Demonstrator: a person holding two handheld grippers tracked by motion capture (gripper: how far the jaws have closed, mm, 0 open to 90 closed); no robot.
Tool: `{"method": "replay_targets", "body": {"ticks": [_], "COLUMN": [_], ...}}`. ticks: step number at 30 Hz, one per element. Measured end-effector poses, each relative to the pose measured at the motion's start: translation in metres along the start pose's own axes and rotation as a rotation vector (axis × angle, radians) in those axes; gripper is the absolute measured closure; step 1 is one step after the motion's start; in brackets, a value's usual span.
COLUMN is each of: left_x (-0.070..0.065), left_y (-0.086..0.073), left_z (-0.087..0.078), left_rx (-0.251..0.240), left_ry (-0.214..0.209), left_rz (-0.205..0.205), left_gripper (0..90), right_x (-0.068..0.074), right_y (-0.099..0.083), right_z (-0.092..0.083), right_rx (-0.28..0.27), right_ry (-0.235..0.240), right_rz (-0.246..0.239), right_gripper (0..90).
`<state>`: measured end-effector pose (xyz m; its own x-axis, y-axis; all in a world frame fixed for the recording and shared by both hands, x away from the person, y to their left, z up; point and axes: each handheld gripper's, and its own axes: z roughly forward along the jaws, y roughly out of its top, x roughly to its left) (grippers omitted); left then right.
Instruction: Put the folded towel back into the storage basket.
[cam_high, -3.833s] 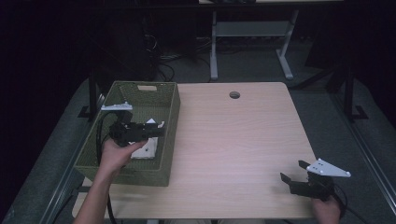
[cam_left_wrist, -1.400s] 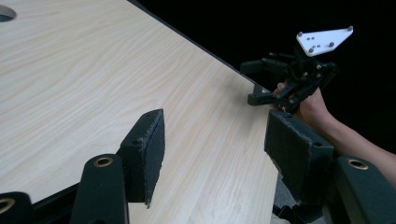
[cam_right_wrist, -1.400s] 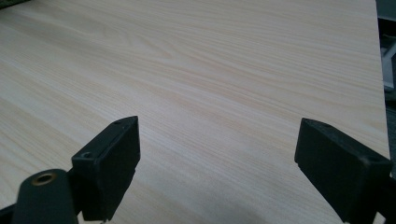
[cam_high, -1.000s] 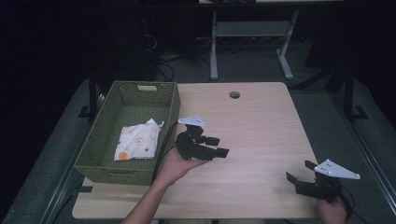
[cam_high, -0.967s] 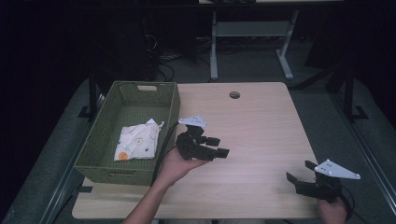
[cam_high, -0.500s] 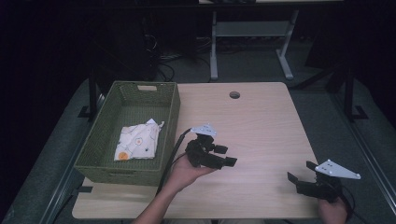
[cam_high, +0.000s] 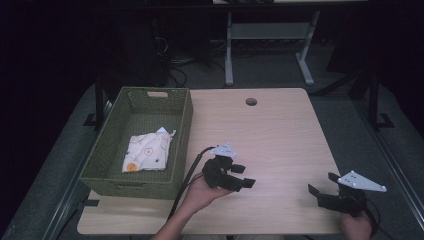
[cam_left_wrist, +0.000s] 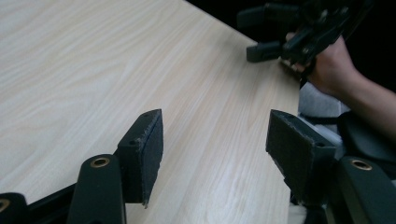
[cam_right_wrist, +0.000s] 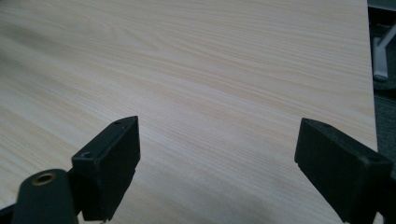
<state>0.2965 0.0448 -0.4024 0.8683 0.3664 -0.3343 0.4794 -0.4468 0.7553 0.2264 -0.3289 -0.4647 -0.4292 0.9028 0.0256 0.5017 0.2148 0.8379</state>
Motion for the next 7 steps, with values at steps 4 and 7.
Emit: {"method": "replay_targets", "body": {"ticks": [4, 7], "left_x": [-0.003, -0.006], "left_y": [-0.007, -0.013], "left_z": [0.003, 0.006], "left_rx": [0.019, 0.028], "left_ry": [0.029, 0.048], "left_rz": [0.02, 0.025], "left_gripper": [35.7, 34.9], "right_x": [0.002, 0.003], "right_y": [0.001, 0.001], "right_z": [-0.001, -0.002], "right_rx": [-0.001, -0.009], "right_ry": [0.0, 0.006], "right_rz": [-0.01, -0.019], "right_gripper": [13.6, 13.6]}}
